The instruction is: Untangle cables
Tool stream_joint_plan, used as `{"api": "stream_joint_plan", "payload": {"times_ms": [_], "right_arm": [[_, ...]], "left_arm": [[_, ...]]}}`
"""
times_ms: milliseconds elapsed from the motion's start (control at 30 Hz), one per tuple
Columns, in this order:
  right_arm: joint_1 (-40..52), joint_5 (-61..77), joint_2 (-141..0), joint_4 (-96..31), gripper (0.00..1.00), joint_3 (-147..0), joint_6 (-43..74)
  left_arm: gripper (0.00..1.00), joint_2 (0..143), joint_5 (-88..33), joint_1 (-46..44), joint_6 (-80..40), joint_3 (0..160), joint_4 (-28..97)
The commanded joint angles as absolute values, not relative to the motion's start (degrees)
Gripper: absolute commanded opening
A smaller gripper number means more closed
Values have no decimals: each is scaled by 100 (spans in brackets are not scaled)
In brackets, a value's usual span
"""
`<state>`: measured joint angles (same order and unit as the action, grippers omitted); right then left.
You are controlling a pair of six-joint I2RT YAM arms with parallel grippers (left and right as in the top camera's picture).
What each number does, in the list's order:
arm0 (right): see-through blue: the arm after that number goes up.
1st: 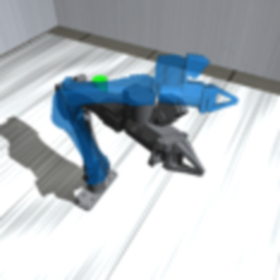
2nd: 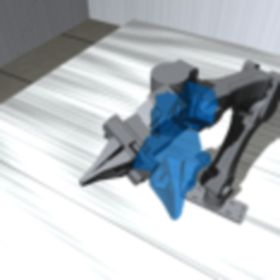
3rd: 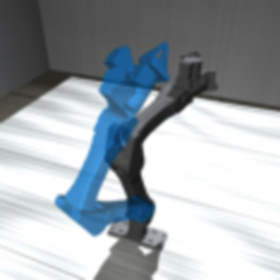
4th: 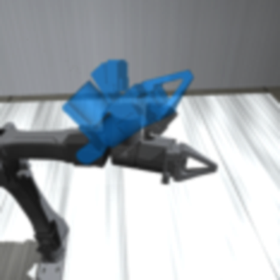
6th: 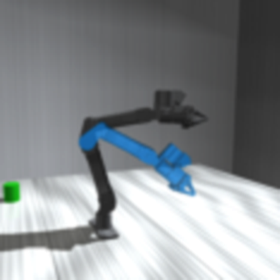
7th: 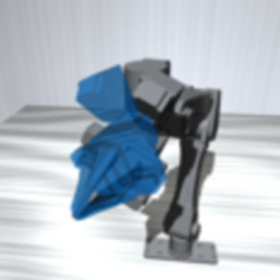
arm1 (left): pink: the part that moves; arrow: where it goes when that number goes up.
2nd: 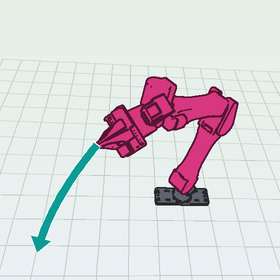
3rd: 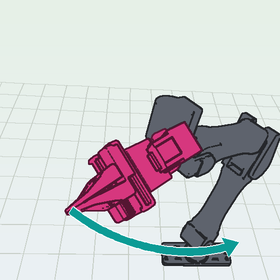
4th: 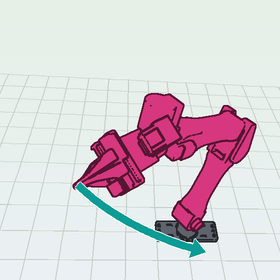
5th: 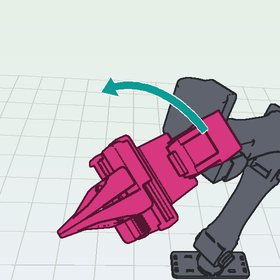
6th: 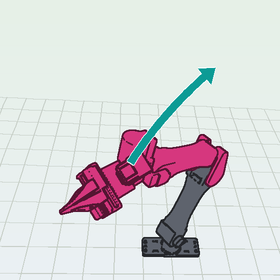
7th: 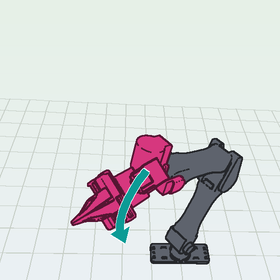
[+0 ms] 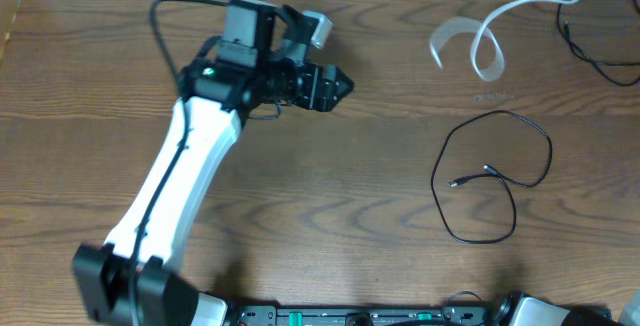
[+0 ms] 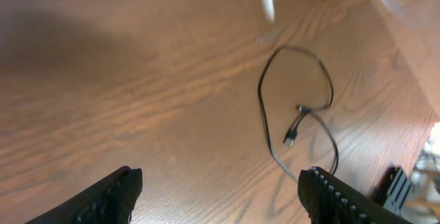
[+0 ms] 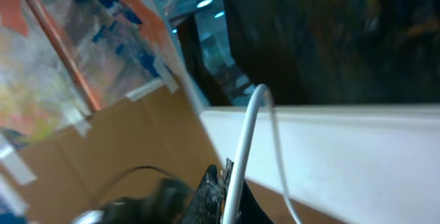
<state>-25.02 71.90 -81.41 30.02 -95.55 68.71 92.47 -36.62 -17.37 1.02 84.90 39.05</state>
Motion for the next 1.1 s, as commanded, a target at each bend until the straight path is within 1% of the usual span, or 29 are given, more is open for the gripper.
{"api": "stream_joint_plan", "payload": {"times_ms": [0, 100, 167, 267, 333, 367, 467, 533, 733, 867, 967, 1067], "right_arm": [[-2644, 7411, -8173, 2980, 1, -9568, 7926], [-2816, 7406, -8217, 2373, 1, -9566, 7389], [-2945, 7384, -8259, 1750, 1, -9566, 6746], [-3175, 7122, -8326, 384, 2, -9566, 5655], [-3378, 6567, -8374, -561, 2, -9566, 4799], [-3496, 6049, -8394, -1133, 2, -9566, 4392], [-3850, 4781, -8403, -2189, 1, -9568, 3664], [-4143, 4740, -8403, -2279, 1, -9570, 3573], [-5295, 4751, -8401, -2276, 2, -9734, 3837], [-6005, 4558, -8444, -2508, 2, -9738, 3715], [-6278, 4296, -8617, -2700, 1, -9738, 3371], [-6302, 4036, -8882, -2875, 1, -9738, 3011]], "left_arm": [[77, 9636, -3802, -1881, 259, 8573, 3922], [77, 9793, -3800, -1951, 261, 8573, 3922], [77, 9800, -3798, -1968, 261, 8573, 3920], [77, 9738, -3798, -1970, 261, 8573, 3920], [77, 9714, -3798, -1970, 261, 8573, 3920], [77, 9708, -3798, -1970, 261, 8573, 3922], [77, 9708, -3795, -1970, 259, 8573, 3948], [77, 9708, -3793, -1970, 259, 8573, 4007], [77, 9708, -3798, -1975, 259, 8573, 4049], [77, 9708, -3798, -1975, 259, 8573, 4119], [77, 9708, -3798, -1975, 259, 8573, 4160], [77, 9708, -3795, -1975, 259, 8573, 4174]]}}
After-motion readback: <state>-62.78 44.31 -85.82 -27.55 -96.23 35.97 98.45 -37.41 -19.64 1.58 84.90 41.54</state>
